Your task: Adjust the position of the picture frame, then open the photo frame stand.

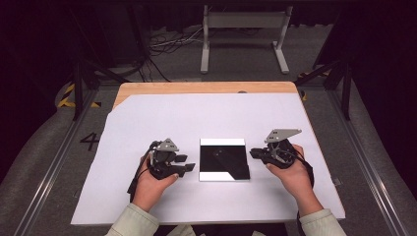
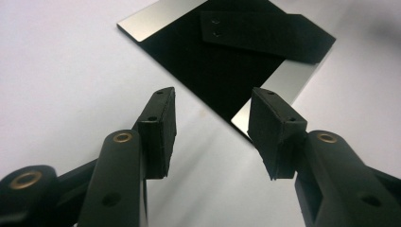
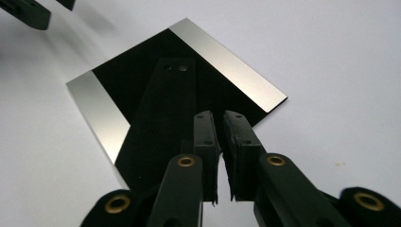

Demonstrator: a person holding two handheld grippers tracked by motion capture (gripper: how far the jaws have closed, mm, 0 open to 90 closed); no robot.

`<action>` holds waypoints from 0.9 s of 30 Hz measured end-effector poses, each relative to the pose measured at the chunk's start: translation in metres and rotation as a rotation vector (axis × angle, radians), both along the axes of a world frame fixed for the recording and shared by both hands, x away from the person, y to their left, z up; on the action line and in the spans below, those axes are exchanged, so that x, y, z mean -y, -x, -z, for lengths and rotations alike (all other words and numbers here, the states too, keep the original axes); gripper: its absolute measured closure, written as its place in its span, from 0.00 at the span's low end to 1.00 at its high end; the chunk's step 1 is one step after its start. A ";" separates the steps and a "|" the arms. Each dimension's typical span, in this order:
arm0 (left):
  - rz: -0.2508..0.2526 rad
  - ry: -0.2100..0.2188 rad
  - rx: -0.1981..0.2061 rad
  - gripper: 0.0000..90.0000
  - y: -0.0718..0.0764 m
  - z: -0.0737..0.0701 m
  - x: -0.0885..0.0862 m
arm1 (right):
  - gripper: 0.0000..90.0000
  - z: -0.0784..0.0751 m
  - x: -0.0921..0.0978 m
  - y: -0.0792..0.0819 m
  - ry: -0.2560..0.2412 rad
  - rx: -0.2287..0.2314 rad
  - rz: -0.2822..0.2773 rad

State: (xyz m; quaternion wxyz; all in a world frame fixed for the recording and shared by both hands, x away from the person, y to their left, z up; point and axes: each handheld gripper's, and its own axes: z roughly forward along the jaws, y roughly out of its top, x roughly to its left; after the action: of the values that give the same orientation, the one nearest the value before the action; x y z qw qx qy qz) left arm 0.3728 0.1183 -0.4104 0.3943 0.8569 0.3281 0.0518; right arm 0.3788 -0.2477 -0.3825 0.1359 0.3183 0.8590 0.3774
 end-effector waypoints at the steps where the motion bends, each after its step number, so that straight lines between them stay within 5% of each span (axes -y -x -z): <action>1: -0.002 -0.030 0.015 0.59 -0.001 -0.001 -0.001 | 0.91 -0.002 0.001 0.001 0.001 0.003 -0.003; 12: 0.034 -0.051 0.076 0.57 -0.006 -0.021 -0.031 | 0.80 -0.014 0.005 0.010 0.054 -0.037 -0.040; 27: 0.004 -0.044 0.033 0.52 -0.014 -0.023 -0.049 | 0.70 -0.009 0.001 0.017 0.166 -0.123 -0.088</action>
State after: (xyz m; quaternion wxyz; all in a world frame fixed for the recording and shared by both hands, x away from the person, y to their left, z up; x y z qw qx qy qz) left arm 0.3872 0.1675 -0.3871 0.3808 0.8651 0.3184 0.0725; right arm 0.3622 -0.2488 -0.3738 0.0919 0.2903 0.9072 0.2901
